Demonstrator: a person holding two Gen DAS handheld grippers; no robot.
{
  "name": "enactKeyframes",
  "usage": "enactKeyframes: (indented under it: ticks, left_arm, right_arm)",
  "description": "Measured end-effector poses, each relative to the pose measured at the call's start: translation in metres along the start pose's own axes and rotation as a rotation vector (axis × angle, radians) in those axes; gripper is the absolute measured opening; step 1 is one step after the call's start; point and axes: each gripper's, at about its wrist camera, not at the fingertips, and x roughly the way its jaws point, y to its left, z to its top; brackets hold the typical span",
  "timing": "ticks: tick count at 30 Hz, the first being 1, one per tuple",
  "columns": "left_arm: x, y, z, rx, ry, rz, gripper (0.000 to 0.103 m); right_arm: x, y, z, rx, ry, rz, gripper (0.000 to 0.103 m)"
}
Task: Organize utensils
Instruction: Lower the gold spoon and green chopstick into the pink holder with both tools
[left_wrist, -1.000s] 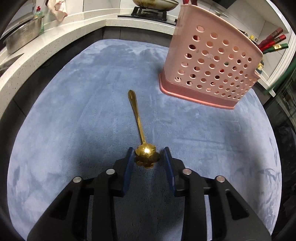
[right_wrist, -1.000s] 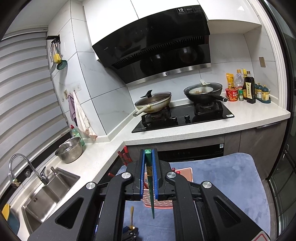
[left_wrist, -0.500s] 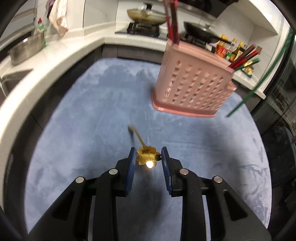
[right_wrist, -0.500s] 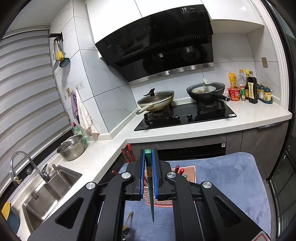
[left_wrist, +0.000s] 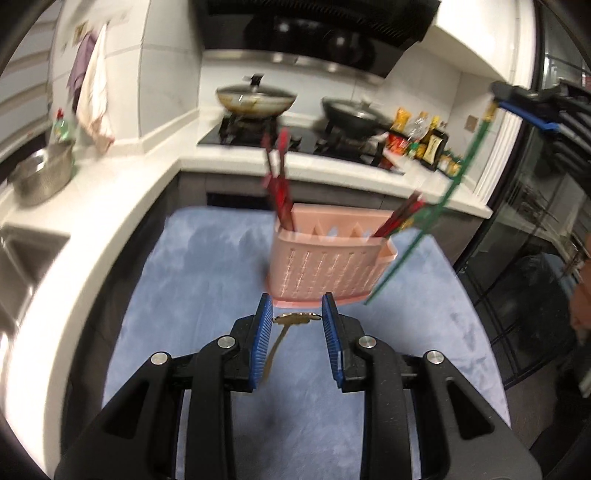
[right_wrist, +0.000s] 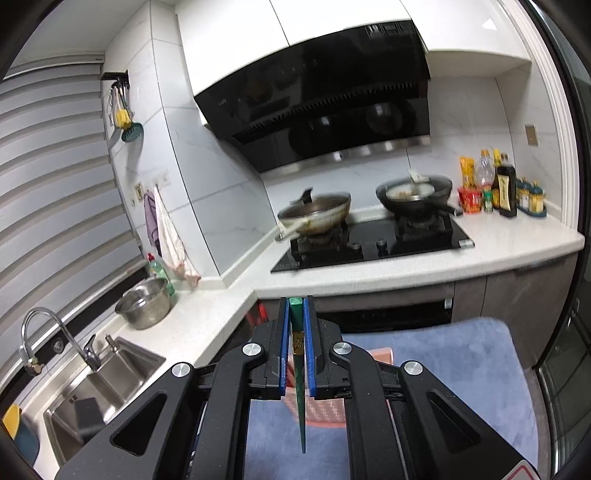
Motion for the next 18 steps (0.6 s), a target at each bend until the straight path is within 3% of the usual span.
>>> enactKeyframes:
  ticks: [10, 18]
  left_arm:
    - [-0.001, -0.024, 0.094, 0.034, -0.104, -0.083, 0.027]
    - [0.031, -0.028, 0.128, 0.01, -0.115, -0.093, 0.027]
  right_arm:
    - [0.041, -0.007, 0.045, -0.002, -0.067, -0.05, 0.007]
    - [0.083, -0.027, 0.044, 0.035, -0.022, -0.074, 0.008]
